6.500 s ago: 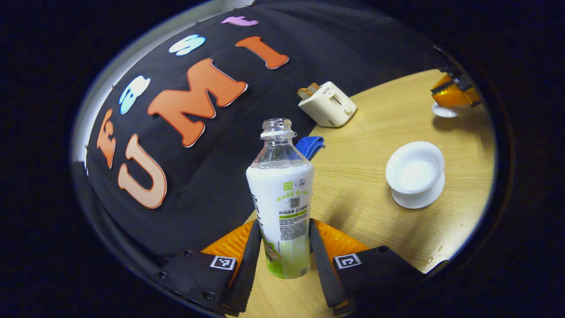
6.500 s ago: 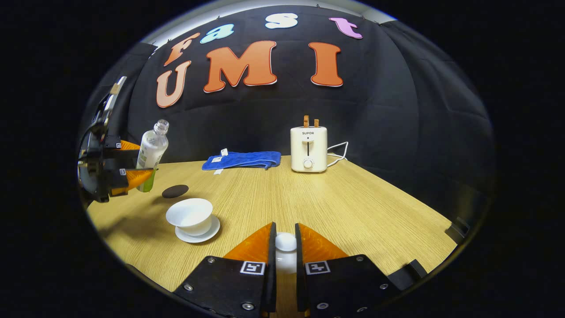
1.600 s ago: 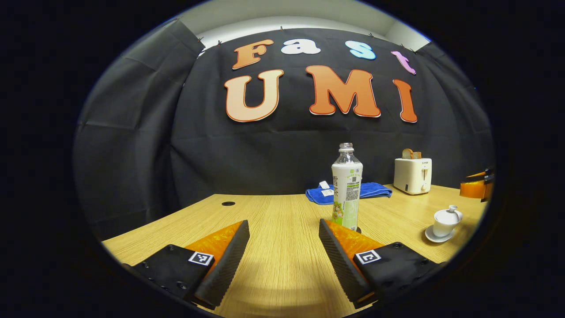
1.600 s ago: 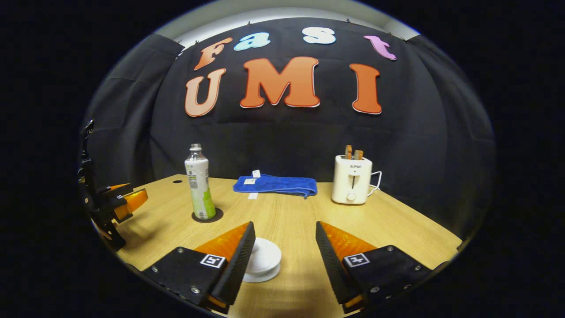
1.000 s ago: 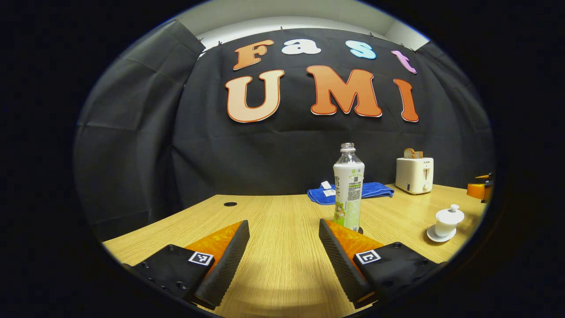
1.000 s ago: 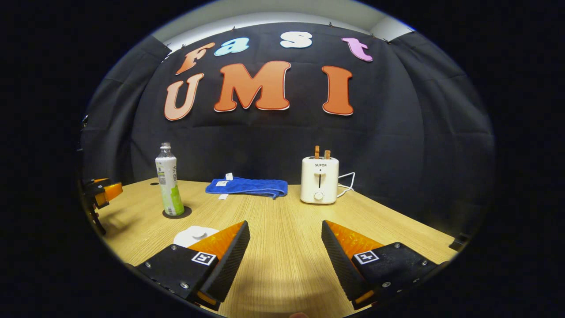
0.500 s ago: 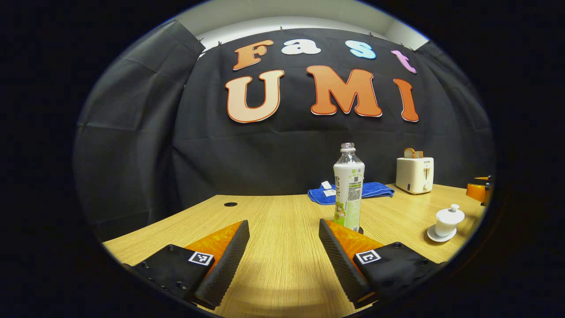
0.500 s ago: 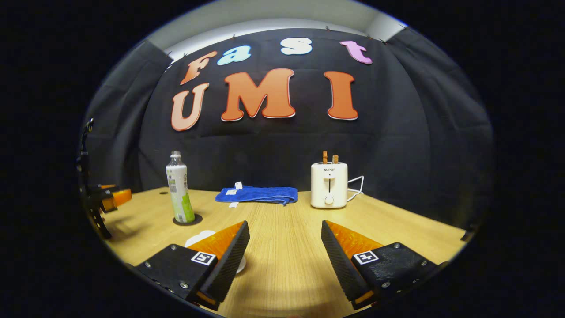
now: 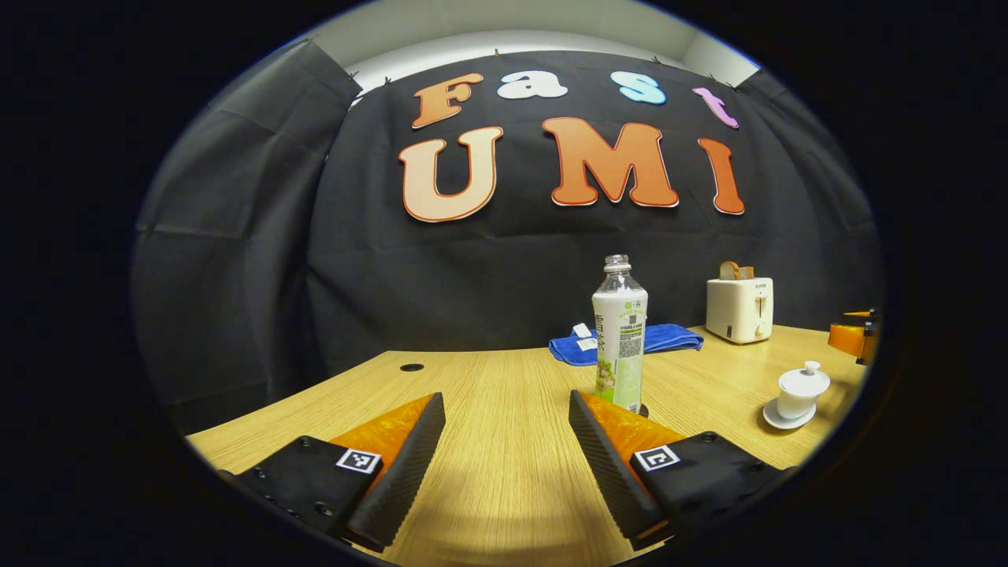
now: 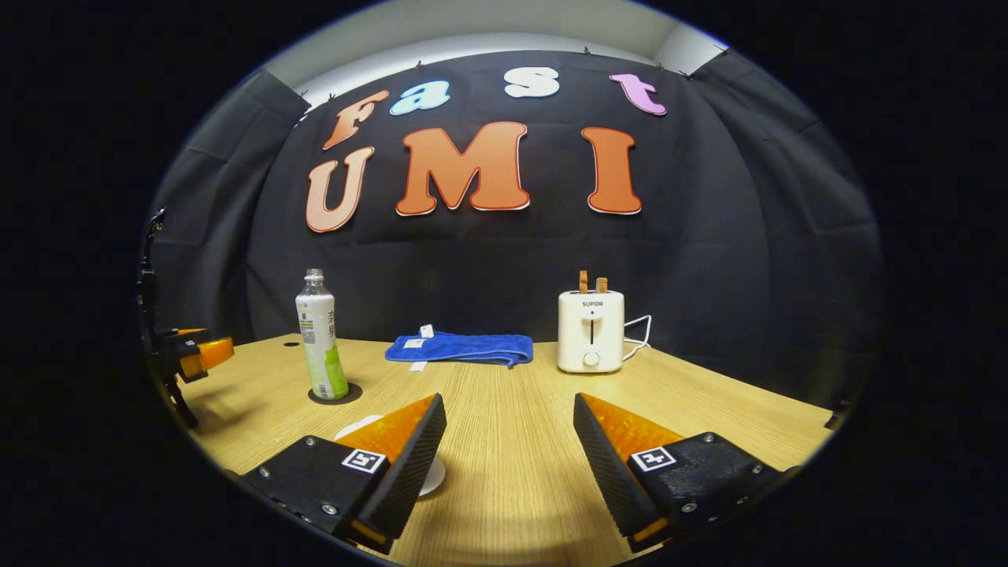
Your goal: Open the teacup lid with one hand, grasp the water bottle and pour water into the teacup with the other hand; after pouring, place the water bottle on the coaster and then close the teacup lid.
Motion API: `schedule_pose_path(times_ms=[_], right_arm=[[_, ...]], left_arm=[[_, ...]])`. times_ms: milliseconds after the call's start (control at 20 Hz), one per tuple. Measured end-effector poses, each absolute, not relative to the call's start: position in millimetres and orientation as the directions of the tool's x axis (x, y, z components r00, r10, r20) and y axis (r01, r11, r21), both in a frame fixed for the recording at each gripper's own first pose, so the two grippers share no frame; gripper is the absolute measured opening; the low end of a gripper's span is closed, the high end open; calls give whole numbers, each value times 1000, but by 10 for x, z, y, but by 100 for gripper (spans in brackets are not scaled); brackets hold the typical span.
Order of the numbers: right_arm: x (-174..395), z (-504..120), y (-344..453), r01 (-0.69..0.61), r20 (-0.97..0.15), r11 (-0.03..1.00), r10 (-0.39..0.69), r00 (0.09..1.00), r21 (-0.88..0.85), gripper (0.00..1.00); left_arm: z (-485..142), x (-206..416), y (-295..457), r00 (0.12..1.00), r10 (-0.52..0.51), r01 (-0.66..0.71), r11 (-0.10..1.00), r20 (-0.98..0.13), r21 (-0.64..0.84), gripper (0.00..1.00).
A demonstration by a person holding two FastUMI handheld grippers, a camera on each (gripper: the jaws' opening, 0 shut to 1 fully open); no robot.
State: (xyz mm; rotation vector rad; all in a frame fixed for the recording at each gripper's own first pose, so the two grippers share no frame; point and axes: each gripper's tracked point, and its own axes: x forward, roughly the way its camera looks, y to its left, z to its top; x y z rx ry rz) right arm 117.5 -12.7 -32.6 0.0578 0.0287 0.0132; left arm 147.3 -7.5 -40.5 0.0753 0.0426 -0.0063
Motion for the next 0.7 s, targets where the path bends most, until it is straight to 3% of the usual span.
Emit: schedule_pose_path(times_ms=[700], right_arm=[[1178,-336,-125,-12,-28,998,14,1000,58,97]], left_arm=[[-400,1471,-84,999,-10,13,997,-44,74,98]])
